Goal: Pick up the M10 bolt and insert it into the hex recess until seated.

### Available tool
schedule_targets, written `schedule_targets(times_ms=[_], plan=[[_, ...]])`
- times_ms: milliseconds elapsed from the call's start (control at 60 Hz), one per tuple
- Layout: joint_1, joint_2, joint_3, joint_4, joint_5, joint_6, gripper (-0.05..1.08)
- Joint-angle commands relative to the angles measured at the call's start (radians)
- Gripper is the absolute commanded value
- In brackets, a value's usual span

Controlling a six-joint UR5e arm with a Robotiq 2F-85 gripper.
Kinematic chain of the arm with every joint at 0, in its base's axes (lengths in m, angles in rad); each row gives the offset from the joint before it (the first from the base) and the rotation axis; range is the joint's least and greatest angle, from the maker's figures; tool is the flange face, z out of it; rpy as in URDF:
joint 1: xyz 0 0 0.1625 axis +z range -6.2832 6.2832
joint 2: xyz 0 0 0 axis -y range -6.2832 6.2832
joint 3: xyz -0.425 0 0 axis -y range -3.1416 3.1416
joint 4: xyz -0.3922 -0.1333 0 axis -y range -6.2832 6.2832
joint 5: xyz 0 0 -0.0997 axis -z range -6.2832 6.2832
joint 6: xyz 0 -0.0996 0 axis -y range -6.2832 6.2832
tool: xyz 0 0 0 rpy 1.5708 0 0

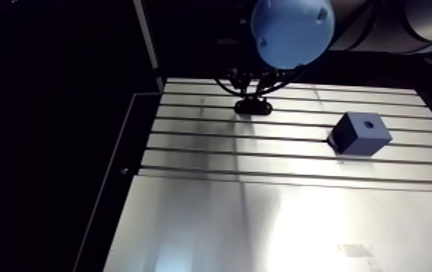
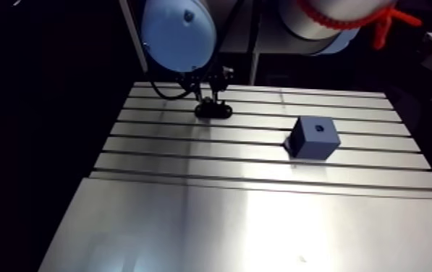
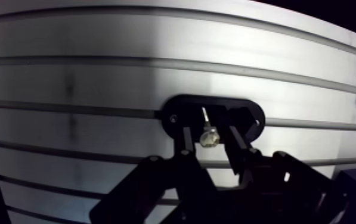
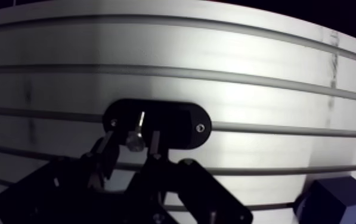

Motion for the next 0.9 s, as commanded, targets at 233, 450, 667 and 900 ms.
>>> schedule_targets(times_ms=[233,450,667,900], plan=[[0.000,0.001,-0.001,0.000,-0.001,0.000,0.62],[0.000,0.001,-0.001,0.000,-0.001,-0.001,0.63],[0.000,0.003,-0.001,0.000,-0.002,-0.001,0.65],[0.000,0.003,-0.001,0.000,-0.002,-0.001,0.66]])
